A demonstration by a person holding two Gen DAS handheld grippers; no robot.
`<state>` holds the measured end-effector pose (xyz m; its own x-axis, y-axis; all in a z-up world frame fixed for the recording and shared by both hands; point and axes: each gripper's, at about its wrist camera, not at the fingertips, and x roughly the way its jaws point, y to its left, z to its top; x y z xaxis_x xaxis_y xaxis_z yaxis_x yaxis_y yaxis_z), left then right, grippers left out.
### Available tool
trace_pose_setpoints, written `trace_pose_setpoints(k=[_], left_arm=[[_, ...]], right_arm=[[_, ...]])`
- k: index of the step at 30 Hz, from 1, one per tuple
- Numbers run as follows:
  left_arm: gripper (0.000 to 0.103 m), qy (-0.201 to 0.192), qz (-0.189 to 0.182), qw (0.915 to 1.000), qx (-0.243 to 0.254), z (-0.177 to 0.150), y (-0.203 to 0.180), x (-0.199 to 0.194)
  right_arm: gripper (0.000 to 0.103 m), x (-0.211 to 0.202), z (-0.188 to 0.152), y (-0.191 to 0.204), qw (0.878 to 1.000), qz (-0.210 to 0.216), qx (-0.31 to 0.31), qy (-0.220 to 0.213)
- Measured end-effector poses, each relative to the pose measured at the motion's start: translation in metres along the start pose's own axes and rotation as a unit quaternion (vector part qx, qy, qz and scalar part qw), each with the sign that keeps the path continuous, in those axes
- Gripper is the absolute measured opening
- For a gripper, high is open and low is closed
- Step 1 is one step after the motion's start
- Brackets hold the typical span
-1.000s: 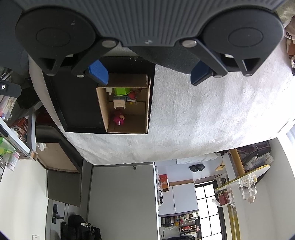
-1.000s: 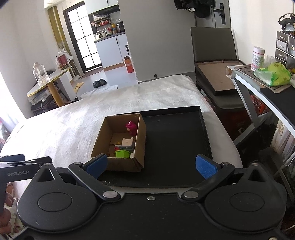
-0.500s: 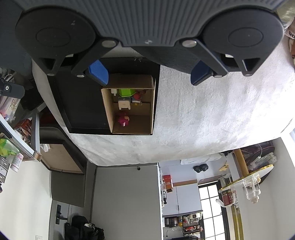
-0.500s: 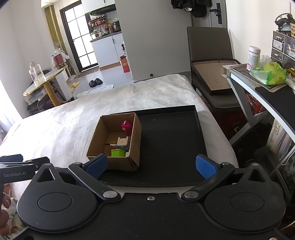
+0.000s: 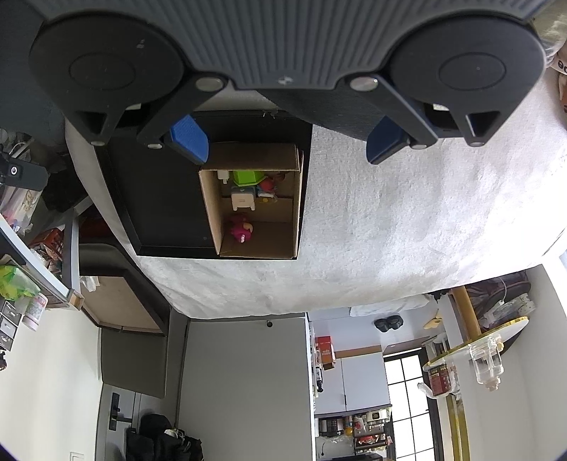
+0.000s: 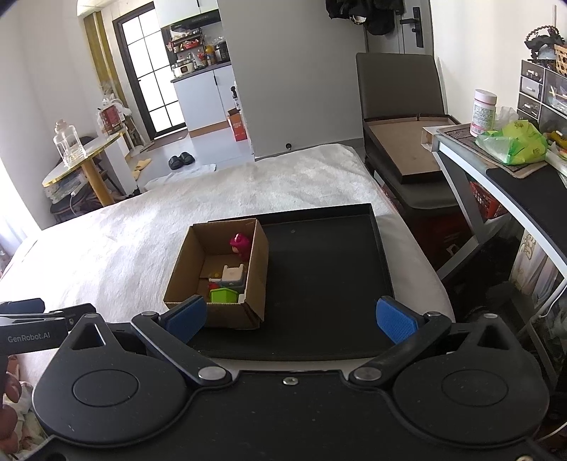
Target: Organize rigid objects
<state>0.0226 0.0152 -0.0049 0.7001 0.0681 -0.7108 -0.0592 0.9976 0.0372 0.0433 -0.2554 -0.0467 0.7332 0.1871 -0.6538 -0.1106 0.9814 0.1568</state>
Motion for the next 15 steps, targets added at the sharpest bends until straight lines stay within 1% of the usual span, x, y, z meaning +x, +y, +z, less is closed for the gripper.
trace_pose_setpoints(k=[6, 15], left_arm=[[0.095, 0.001, -0.005, 1.0000, -0.003, 0.0001, 0.0012, -0.0005], [0.095, -0.002, -0.008, 1.0000, -0.001, -0.0002, -0.0020, -0.0027]], right_arm=[[0.103, -0.0045, 0.0025, 0.0021, 1.000, 0.004, -0.004, -0.002], [0.103, -0.0076, 0.0047, 0.0002, 1.000, -0.004, -0.001, -0.007]])
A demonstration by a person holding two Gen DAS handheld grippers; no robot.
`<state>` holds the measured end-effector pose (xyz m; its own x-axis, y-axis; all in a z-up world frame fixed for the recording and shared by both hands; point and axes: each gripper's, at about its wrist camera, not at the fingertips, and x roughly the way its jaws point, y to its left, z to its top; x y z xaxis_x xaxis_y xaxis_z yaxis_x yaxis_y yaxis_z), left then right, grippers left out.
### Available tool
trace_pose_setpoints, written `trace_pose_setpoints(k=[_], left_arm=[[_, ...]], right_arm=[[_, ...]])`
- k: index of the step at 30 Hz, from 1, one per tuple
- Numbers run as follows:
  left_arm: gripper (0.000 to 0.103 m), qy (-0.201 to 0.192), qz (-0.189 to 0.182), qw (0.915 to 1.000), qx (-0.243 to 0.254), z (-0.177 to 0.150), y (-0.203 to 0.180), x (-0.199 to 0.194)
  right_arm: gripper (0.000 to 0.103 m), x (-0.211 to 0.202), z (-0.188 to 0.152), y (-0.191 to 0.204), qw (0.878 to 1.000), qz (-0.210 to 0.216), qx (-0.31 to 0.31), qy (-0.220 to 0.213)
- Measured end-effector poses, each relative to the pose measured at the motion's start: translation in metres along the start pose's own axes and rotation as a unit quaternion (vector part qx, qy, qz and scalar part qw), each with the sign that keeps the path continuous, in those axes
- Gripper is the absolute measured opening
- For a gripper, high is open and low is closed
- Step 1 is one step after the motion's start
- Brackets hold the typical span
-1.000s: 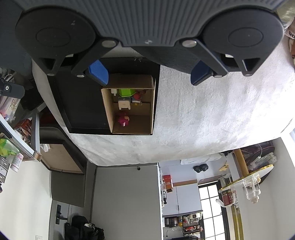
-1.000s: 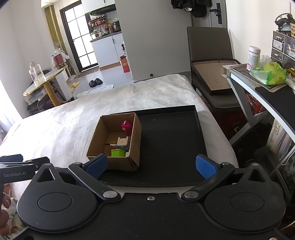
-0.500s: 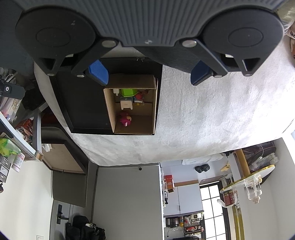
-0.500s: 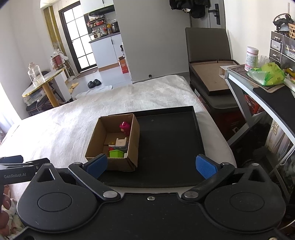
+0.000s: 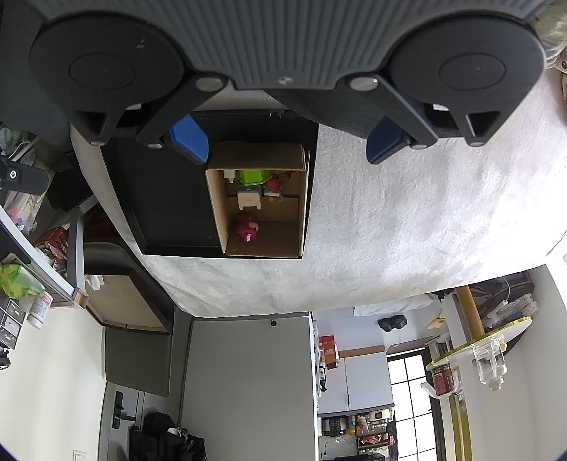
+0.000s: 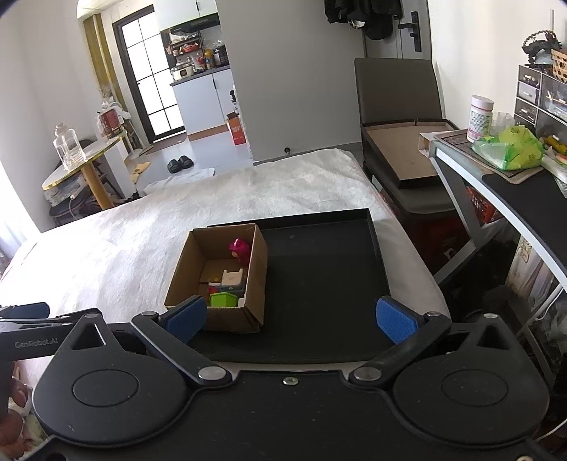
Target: Organize rigid objects
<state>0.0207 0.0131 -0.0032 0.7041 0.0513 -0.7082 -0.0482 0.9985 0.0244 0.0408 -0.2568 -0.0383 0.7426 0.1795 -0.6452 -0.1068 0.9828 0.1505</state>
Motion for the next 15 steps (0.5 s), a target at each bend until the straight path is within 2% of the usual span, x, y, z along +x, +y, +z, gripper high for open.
trace_pose_setpoints(k=[15], left_arm=[[0.095, 0.000, 0.000, 1.0000, -0.003, 0.0016, -0.0016, -0.0002]], right_arm=[[0.103, 0.0017, -0.0012, 0.0011, 1.000, 0.001, -0.006, 0.006]])
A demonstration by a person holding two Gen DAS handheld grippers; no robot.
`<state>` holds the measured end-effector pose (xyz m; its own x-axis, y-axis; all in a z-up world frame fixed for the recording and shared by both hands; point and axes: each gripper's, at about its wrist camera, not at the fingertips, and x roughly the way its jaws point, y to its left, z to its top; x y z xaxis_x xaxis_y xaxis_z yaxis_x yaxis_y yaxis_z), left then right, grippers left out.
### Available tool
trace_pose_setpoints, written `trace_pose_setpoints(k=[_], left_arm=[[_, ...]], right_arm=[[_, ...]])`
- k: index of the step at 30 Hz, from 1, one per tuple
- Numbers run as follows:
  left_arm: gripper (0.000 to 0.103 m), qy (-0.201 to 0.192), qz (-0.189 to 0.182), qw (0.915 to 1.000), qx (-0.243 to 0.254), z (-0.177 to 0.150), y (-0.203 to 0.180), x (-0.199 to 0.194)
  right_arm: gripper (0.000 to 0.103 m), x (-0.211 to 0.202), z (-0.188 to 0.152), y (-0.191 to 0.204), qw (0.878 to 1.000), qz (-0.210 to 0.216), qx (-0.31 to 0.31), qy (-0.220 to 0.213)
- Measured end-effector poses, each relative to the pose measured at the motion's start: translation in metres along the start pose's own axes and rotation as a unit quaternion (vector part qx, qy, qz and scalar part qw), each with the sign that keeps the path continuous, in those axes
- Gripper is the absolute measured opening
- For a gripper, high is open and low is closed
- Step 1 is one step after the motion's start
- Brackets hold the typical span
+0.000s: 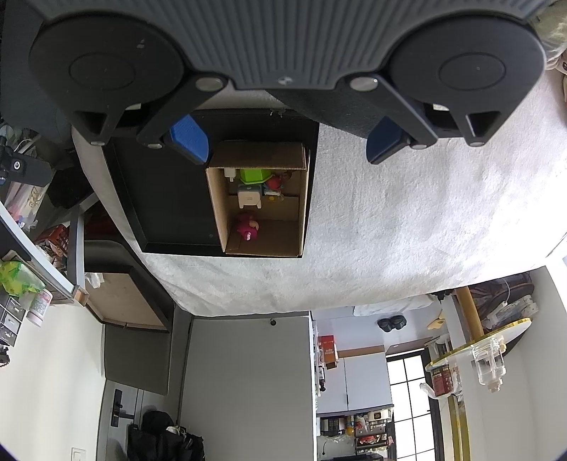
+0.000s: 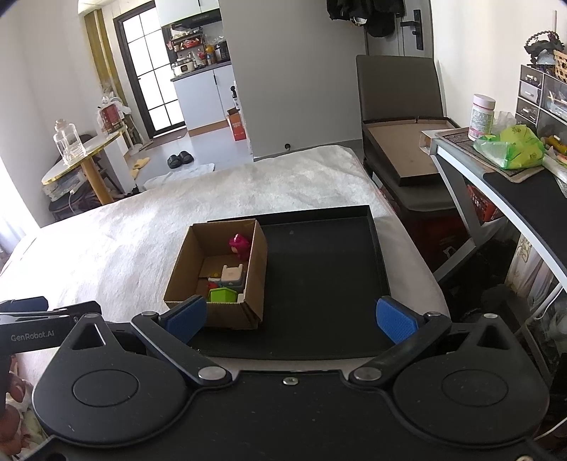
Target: Organize rigid objects
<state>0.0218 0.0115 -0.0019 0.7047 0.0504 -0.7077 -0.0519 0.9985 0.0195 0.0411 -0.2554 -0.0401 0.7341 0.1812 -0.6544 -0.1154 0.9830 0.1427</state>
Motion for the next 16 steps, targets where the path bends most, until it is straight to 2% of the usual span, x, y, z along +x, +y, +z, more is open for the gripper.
trace_pose_setpoints(k=[16], left_arm=[[0.095, -0.004, -0.008, 0.9999, 0.009, 0.0007, -0.0020, -0.0010]], right_arm=[[0.103, 0.0012, -0.0007, -0.0001, 1.000, -0.002, 0.002, 0.004]])
